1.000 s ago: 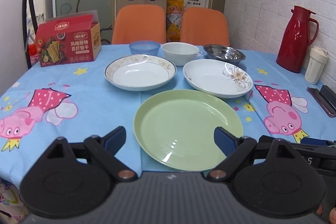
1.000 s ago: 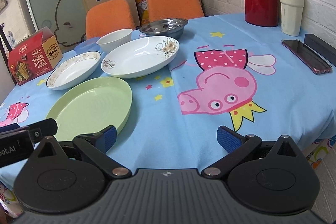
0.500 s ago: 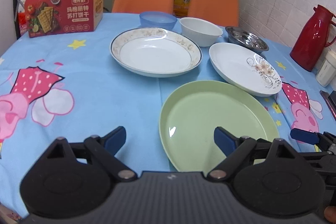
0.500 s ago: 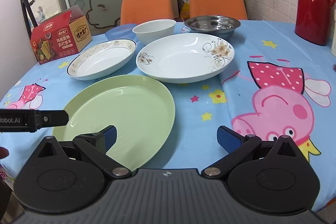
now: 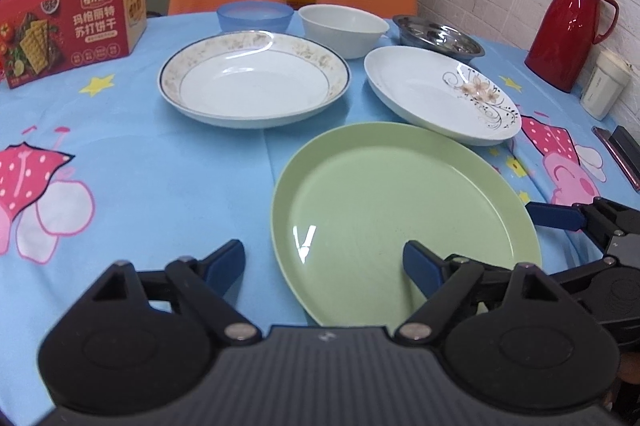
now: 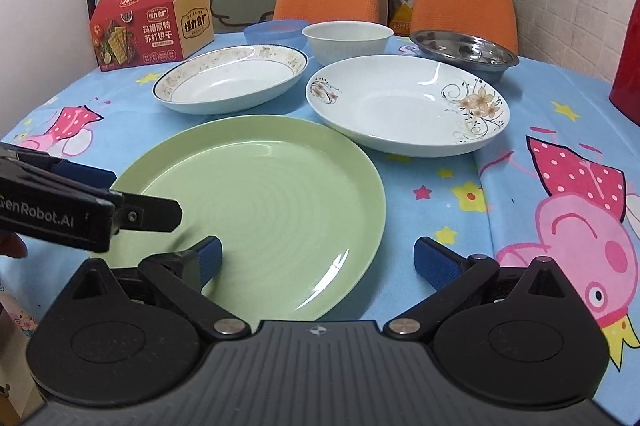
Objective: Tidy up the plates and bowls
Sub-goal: 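Grasp the rim of the light green plate with the left tool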
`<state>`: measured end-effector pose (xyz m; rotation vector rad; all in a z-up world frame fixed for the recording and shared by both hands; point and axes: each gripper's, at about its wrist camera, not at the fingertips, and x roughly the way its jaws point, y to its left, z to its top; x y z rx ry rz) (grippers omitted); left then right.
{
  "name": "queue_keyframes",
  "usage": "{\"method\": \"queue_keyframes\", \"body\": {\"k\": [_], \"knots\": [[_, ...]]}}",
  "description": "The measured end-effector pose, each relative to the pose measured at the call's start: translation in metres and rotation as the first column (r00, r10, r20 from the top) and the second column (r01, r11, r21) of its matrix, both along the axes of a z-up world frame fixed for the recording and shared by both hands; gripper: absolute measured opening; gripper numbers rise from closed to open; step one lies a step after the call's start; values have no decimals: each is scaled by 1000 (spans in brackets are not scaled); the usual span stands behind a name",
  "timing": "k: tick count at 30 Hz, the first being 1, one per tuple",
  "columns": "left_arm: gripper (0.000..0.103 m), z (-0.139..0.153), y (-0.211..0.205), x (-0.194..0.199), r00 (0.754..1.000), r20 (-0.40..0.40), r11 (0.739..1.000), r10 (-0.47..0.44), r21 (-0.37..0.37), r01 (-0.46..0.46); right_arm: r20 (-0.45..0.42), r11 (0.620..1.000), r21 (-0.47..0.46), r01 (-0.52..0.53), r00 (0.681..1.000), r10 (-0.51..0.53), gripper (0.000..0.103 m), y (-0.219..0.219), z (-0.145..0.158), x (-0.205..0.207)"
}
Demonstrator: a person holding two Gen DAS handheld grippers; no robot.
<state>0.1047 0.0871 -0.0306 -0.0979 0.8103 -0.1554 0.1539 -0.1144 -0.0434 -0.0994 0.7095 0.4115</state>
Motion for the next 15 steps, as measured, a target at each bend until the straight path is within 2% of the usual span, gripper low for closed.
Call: {"method": "queue_keyframes", "body": {"k": [1,4,5,7,12,15], "knots": [[75,0,-3,1,1000,4,1000,-8,10,7,-9,1000,-3,6,1000,-6,103,2,1,1],[71,0,-6,0,1000,8,1000,0,29,0,-3,1000,9,-15,1000,15,103,7,2,-1],[57,0,-6,0,1000,12,999,5,36,-5,5,1000,-1,-17,1000,17,103,8,2,-2],[44,1,-7,-1,1000,21,998,23,58,-24,20,999,11,-32,999,32,103,8,1,-3],[42,3,-8,0,999,11,997,53,64,-53,54,998,25,53,997,-54,101,4,2,-5],[42,7,-4,-4,996,13,994,84,66,-84,55,997,23,69,996,-70,100,7,4,-7]]}}
